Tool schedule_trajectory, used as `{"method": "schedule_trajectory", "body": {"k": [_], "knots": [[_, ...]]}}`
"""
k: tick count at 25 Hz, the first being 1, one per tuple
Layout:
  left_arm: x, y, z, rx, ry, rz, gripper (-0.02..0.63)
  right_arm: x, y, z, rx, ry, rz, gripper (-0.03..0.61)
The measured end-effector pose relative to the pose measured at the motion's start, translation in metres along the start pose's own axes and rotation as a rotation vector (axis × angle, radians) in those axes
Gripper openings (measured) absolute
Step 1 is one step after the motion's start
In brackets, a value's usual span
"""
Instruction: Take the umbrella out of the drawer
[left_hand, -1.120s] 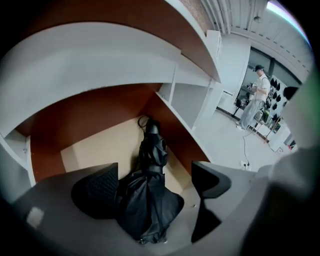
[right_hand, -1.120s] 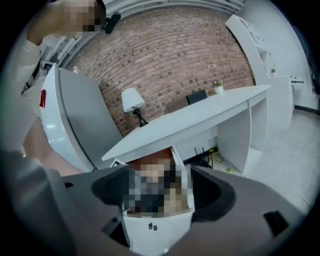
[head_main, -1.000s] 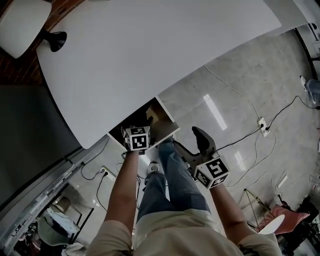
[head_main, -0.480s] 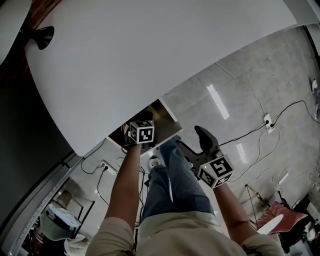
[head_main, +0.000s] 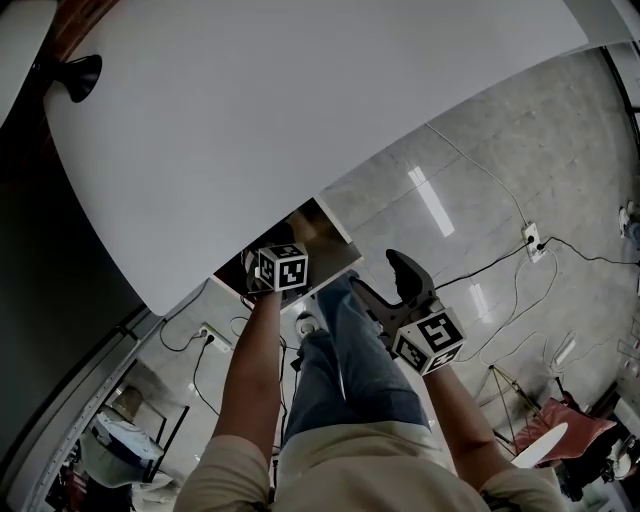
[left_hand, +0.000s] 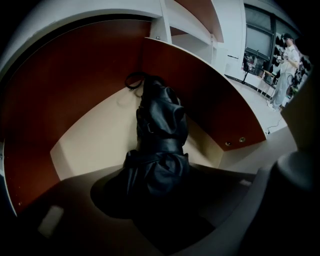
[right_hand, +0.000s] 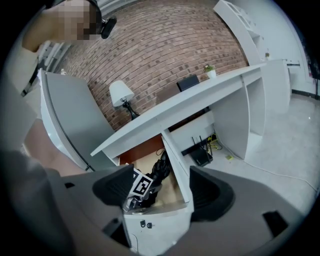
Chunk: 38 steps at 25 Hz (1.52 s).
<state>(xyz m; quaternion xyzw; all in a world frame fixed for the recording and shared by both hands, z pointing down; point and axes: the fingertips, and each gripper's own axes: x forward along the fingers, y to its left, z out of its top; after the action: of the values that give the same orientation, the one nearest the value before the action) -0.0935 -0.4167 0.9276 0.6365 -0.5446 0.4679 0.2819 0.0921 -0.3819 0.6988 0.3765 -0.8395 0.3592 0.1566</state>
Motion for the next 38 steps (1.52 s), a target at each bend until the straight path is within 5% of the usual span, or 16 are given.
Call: {"method": "schedule_trajectory", "body": {"k": [3,11,28,38], "knots": [[-0.010,-0.001,0.003,-0.008,0.015,-0.074,0.262,-0.004,0.012,0.001,-0.005,-0.018,0.001,0.336],[-0.067,-0.014,-0.004,0.125,-0.032,-0.181,0.256,-0.036,0.057,0.008,-0.024,-0.073,0.000,0.336],[-0.229,-0.018,-0.013,0.077,-0.251,-0.238,0.256,-0.120,0.165,0.006,-0.176,-0.214,-0.014,0.329],[-0.325,-0.018,-0.042,-0.007,-0.381,-0.247,0.256,-0.167,0.201,-0.016,-0.326,-0.193,-0.145,0.118]]}}
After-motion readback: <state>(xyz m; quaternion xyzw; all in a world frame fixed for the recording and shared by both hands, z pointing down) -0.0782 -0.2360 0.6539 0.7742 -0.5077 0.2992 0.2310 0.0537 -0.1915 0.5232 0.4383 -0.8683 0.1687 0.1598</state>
